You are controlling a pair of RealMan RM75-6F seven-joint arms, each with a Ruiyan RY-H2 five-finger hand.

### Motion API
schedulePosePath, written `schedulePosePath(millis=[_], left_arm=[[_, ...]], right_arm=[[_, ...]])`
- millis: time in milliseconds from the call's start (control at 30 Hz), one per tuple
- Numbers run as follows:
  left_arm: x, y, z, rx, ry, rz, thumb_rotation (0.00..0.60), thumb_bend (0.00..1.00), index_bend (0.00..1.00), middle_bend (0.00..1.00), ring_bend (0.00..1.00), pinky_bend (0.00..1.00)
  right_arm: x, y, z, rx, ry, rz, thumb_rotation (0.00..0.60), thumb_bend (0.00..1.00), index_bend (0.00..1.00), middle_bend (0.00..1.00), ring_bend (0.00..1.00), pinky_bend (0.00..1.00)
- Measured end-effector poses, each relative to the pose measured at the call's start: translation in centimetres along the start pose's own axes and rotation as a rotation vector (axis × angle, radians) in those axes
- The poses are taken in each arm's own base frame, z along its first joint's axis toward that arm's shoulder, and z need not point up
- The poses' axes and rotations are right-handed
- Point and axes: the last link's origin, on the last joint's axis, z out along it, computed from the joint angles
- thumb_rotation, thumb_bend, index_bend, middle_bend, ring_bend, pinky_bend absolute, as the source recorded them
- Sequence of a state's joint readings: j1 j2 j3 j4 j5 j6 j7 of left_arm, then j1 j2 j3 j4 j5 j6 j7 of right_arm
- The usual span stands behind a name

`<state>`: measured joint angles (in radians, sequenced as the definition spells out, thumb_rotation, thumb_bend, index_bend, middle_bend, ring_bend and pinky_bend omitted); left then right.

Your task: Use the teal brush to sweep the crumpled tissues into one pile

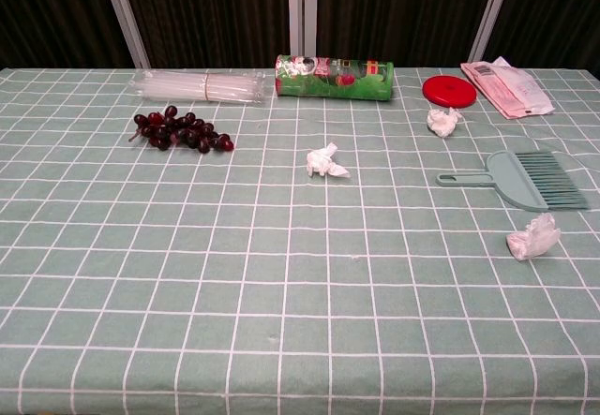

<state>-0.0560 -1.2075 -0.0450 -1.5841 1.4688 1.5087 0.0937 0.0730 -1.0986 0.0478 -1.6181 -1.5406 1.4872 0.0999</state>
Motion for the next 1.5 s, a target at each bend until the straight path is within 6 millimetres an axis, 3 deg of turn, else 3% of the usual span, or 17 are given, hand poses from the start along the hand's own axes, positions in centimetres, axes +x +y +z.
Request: schedulePosePath(millis=[400,567,700,933,1133,1500], left_arm=[[0.1,0.0,-0.2,-0.003,0.004,-0.005,0.600,0.10,0.14,0.12,0.06,0.04],[0.0,0.2,-0.3,-0.010,0.005,-0.012,0.600,0.10,0.13,0.12,0.06,0.04],[0.0,0.2,-0.5,-0.007,0.006,-0.015,0.600,0.10,0.13,0.12,0.06,0.04],[0.0,0.1,-0.6,-0.001,0.007,-0.014,0.600,0.10,0.13,0.12,0.06,0.04],[-0.1,-0.3,-0.7,0.014,-0.001,-0.014,0.600,0.10,0.13,0.12,0.06,0.04],[-0.5,-0.5,-0.4,0.014,-0.010,-0.015,0.600,0.10,0.13,0.12,0.06,0.04]], right_arm=[[-0.1,-0.6,0.8,0.040,-0.025,0.007,0.600,0.15,0.00,0.08,0.00,0.00],[-0.5,-1.4,2.6,0.080,-0.092,0.000,0.600,0.10,0.00,0.10,0.00,0.00],[-1.4,-2.6,5.6,0.121,-0.166,-0.004,0.600,0.07,0.02,0.13,0.00,0.00],[-4.9,-6.3,13.0,0.192,-0.269,-0.014,0.600,0.07,0.23,0.27,0.00,0.03],[-9.0,-8.9,17.5,0.207,-0.322,-0.064,0.600,0.07,0.32,0.31,0.02,0.03],[-15.0,-10.4,19.0,0.182,-0.350,-0.147,0.600,0.14,0.40,0.39,0.06,0.03]])
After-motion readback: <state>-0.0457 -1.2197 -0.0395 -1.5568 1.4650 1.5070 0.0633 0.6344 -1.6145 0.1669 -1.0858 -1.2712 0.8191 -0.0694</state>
